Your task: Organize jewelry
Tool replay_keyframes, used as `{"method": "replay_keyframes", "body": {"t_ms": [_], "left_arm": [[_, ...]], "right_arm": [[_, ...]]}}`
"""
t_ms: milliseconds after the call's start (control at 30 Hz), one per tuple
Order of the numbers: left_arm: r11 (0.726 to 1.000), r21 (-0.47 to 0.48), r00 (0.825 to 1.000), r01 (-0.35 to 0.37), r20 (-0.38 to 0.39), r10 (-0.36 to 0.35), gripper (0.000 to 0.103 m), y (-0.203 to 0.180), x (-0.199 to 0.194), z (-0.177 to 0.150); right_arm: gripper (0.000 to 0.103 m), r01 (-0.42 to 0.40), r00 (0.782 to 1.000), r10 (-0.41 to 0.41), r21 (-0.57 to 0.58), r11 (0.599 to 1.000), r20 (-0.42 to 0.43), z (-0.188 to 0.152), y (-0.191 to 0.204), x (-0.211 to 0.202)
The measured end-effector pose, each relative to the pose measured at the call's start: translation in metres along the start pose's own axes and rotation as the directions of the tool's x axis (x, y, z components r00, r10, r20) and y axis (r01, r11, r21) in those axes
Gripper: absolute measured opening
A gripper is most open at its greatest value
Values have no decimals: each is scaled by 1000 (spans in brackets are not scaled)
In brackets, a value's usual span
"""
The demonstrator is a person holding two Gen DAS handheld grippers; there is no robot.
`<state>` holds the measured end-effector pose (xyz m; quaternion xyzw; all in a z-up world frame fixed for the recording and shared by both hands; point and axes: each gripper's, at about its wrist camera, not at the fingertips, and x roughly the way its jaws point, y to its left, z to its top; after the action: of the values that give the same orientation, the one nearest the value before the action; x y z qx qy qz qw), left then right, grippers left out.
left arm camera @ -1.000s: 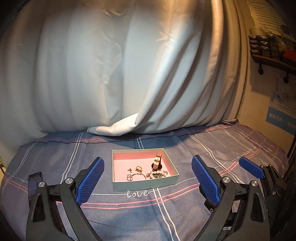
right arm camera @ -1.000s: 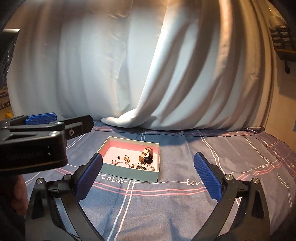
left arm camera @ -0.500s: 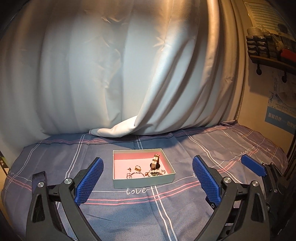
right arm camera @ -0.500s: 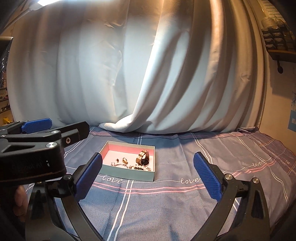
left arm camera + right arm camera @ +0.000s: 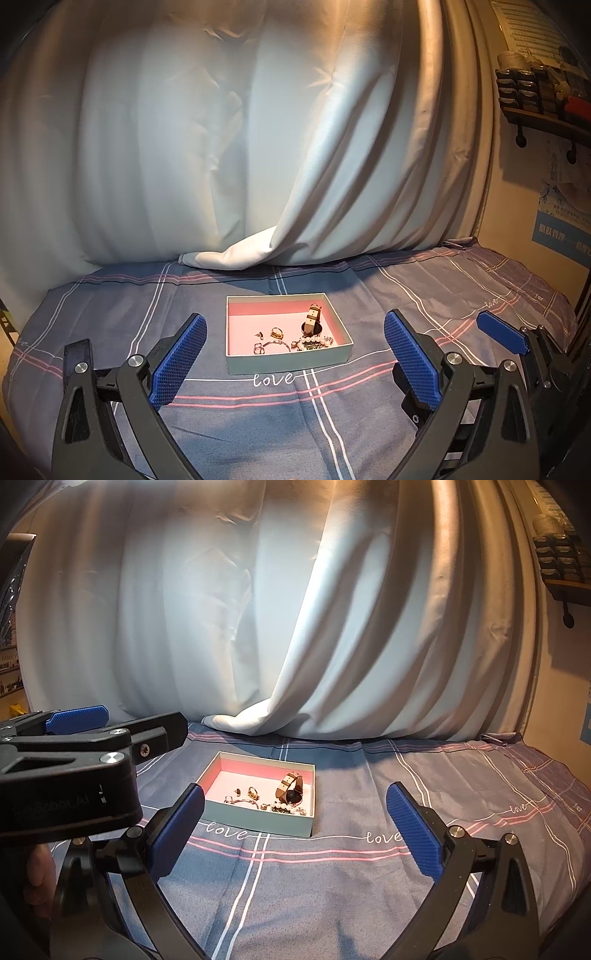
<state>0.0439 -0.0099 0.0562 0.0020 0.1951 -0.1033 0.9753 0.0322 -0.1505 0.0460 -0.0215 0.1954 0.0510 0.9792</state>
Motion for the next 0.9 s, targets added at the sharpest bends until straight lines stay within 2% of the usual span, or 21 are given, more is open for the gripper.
{"method": "replay_keyframes", "body": {"t_ms": [900], "left_arm": [[1000, -13, 1000, -9, -17, 9, 97, 1, 3, -1]], "right_arm": [[97, 0, 1000, 0, -23, 1000, -20, -2, 1, 3]]}}
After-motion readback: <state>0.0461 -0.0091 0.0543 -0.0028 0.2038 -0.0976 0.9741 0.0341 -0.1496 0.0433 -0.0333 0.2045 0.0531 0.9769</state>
